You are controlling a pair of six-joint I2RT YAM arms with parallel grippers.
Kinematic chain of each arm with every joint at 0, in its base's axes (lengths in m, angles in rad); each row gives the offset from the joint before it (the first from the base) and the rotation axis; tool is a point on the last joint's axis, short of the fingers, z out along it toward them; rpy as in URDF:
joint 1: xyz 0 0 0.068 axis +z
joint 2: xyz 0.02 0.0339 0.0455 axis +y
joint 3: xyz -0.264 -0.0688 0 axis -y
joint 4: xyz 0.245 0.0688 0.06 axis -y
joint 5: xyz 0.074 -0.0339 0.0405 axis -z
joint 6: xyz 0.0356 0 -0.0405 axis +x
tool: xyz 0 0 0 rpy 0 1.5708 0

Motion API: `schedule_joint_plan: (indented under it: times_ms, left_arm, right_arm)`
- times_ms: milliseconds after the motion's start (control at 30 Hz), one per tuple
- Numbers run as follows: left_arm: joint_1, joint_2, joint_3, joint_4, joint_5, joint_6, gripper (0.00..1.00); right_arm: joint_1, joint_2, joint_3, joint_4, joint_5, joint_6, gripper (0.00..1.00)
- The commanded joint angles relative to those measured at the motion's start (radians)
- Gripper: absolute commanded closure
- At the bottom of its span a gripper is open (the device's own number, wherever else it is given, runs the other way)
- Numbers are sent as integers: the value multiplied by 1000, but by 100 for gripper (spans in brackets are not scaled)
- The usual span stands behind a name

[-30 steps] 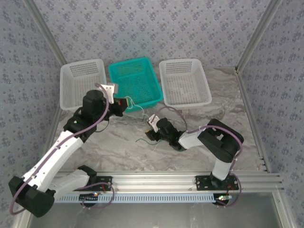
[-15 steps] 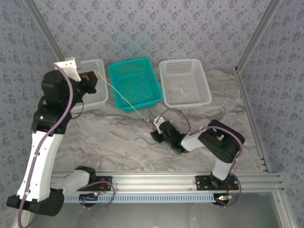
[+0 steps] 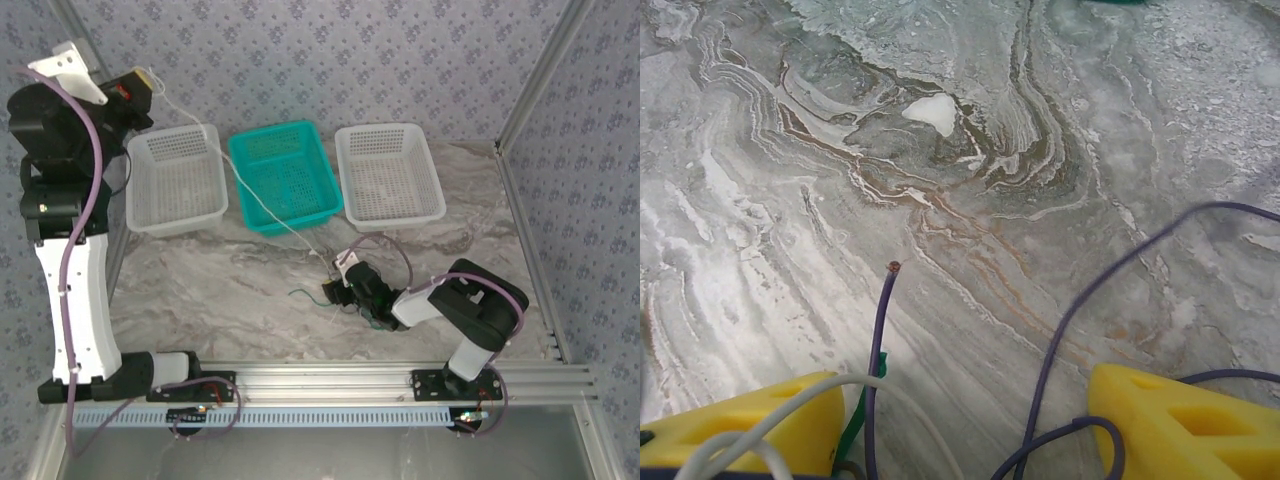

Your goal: Untangle the cables

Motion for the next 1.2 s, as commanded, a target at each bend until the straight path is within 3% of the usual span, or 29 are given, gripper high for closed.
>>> schedule_joint_plan:
  times_ms: [0, 67, 233, 400, 567, 700, 900, 1167]
  left_arm:
    - [53, 61, 121, -21, 45, -9, 100]
    - [98, 120, 206, -45, 78, -37, 100]
    - [101, 211, 343, -44, 103, -55, 100]
    - [111, 359, 610, -102, 143, -36, 100]
    - [147, 472, 788, -107, 58, -3, 100]
    - [205, 520, 794, -73, 16, -27, 100]
    - [212, 588, 793, -16, -34, 48, 100]
    - [217, 674, 750, -110, -176, 119, 100]
  right_arm:
    - [-1, 2, -41, -94, 5, 41, 29]
    - [0, -3, -50, -94, 6, 52, 27]
    - [1, -35, -22, -141, -34, 51, 26]
    - [2, -45, 6, -175, -47, 49, 23]
    - [7, -47, 28, -203, -57, 55, 19]
    - [16, -62, 41, -242, -51, 52, 19]
    - [27, -99, 45, -288, -33, 47, 18]
    - [35, -130, 48, -317, -17, 50, 18]
